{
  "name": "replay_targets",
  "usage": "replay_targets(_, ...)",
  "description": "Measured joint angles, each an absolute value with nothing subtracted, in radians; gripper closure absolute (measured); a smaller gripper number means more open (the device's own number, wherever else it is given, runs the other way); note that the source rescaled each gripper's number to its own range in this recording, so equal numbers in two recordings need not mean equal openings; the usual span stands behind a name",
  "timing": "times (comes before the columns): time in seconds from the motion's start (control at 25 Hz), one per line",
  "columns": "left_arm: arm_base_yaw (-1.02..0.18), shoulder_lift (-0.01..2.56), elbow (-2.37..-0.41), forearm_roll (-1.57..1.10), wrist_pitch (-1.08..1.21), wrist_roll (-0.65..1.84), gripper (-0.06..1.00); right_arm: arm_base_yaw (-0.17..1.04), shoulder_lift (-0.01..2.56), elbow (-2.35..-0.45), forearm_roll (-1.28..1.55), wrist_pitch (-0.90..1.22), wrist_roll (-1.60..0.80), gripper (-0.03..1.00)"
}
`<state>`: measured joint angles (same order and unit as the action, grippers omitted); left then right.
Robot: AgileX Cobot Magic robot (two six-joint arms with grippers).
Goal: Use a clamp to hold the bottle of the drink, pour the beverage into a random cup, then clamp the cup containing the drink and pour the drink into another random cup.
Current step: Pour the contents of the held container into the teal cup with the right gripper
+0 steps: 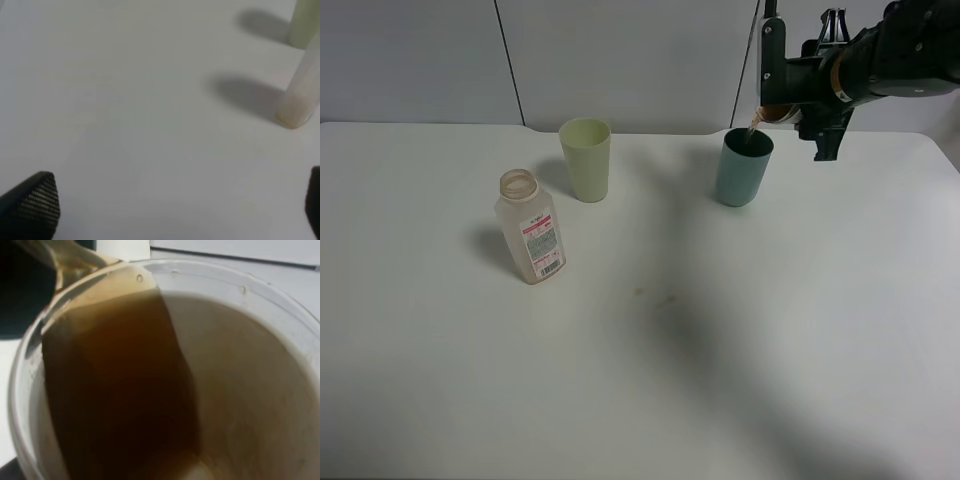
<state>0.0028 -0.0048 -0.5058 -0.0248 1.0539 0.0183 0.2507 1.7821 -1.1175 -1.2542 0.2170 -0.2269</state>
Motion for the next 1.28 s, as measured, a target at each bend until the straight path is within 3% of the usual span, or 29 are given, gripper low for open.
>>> replay_targets(1.28,0.003,-0.005,-0.506,-0.025,1.054,0.018,-0.06,0.254,1.782,-1.117,-1.465,0.208,-0.234,0.96)
